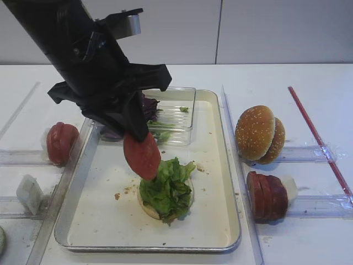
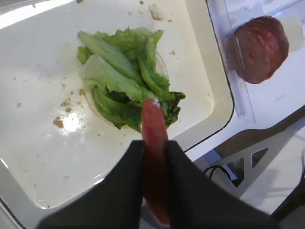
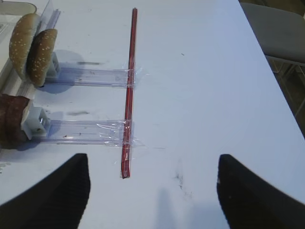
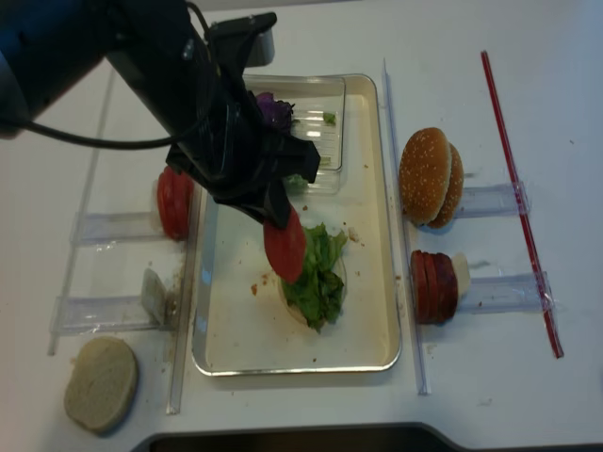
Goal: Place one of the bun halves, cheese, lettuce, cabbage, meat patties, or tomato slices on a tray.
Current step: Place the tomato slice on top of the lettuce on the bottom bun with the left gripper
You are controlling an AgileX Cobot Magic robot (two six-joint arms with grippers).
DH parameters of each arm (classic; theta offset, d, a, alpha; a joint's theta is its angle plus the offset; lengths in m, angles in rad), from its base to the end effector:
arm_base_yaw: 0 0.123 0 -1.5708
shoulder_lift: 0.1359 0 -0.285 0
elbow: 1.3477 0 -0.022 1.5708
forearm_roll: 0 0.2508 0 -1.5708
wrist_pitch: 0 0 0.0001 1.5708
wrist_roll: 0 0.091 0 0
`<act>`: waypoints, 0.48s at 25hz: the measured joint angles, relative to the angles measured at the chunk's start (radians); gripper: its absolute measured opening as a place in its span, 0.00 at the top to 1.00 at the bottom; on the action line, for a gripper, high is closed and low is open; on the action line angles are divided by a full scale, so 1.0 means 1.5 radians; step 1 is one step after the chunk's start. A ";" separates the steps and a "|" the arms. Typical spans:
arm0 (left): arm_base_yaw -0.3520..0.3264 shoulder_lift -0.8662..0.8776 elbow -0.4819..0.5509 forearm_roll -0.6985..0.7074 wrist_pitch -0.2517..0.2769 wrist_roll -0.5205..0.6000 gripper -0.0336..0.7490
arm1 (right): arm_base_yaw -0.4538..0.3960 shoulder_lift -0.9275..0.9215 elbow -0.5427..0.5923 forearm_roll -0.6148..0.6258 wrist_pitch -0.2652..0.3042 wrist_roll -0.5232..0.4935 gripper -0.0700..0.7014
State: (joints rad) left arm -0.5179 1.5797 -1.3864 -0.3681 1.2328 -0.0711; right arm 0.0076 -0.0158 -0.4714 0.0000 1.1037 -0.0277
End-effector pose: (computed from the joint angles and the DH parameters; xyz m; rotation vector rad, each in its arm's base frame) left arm 0.2578 -0.1824 0.3175 0.5369 2.9147 -0.6182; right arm -0.0059 0.0000 0.2658 -0.0371 2.0998 -0.0121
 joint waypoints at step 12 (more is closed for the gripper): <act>-0.002 0.048 0.039 -0.111 -0.032 0.096 0.86 | 0.000 0.000 0.000 0.000 0.000 0.000 0.18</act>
State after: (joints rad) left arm -0.5213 1.6524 -1.3275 -0.5344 1.1852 0.0736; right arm 0.0076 -0.0158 -0.4714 0.0000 1.1037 -0.0277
